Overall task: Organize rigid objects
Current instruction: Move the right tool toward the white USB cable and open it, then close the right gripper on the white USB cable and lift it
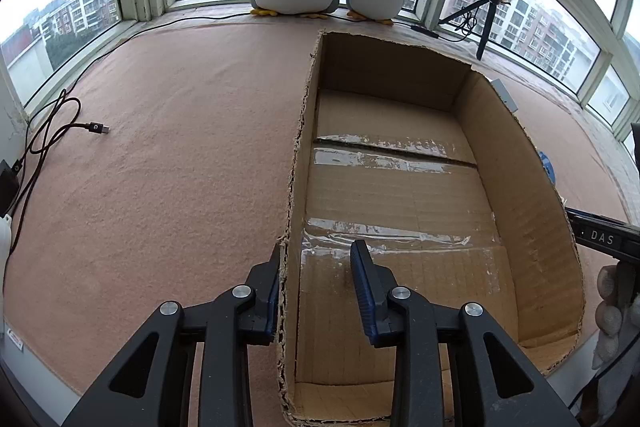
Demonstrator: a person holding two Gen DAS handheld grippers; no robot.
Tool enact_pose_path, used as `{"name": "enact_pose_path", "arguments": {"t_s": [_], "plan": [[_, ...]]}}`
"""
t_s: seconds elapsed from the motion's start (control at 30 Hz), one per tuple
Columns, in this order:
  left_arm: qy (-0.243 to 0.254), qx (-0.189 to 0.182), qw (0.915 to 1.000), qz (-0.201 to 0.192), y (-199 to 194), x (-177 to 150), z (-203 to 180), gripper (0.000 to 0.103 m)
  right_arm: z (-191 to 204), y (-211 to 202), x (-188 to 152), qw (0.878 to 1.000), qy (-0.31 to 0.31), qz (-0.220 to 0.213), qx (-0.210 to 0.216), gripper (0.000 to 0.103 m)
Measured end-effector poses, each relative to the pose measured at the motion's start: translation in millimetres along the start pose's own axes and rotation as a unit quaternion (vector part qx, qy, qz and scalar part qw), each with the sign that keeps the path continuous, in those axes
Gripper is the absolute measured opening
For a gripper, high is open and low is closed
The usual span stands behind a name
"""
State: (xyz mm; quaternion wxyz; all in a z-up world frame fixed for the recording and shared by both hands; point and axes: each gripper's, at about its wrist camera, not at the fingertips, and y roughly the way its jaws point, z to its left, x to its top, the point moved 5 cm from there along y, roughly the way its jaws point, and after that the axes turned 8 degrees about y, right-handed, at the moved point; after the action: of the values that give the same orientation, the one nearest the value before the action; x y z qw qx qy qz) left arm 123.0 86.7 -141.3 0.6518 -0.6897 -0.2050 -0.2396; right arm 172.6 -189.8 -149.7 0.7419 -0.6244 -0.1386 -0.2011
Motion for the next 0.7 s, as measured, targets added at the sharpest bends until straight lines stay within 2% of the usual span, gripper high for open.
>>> {"name": "enact_pose_path", "arguments": {"t_s": [0.33,0.47,0.57,0.7], "plan": [[-0.002,-0.001,1.0,0.005,2,0,1,0.032,-11,-5,-5,0.999,-0.029,0.035,0.017,0.043],[-0.002,-0.001,1.0,0.005,3,0,2,0.032,-21,-8,-7,0.998,-0.042,0.048,0.012,0.043],[-0.002,0.0,1.0,0.004,2,0,1,0.032,-28,-5,-4,0.997,-0.031,0.062,0.026,0.043],[-0.001,0.001,1.0,0.004,3,0,1,0.032,-24,-1,1,0.997,-0.039,0.063,0.011,0.043]]}}
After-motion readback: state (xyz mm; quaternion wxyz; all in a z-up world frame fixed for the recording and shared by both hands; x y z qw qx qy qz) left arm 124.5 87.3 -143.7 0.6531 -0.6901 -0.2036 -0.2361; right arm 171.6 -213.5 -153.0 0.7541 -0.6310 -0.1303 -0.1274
